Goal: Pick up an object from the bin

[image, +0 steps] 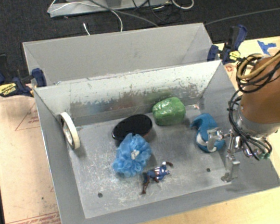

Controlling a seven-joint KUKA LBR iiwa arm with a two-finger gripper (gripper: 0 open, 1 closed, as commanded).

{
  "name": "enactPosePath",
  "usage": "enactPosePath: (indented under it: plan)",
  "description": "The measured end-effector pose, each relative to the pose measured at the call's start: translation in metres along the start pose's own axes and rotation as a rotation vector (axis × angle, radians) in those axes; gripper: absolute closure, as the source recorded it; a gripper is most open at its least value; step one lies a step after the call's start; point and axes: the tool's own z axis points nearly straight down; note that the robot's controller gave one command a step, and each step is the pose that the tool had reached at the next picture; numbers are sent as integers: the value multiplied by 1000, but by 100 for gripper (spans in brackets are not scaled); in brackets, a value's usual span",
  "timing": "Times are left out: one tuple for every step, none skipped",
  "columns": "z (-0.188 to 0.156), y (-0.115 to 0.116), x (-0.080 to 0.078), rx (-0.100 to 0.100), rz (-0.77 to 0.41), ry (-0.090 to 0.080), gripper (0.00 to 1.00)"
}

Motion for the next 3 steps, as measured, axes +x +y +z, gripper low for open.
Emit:
enactPosePath:
  plan:
    - [0, 0, 0, 0, 0, 0, 0]
    - [14, -6, -4, -1, 26, 0, 0]
    - [44, -11, -17, -3, 15, -1, 0]
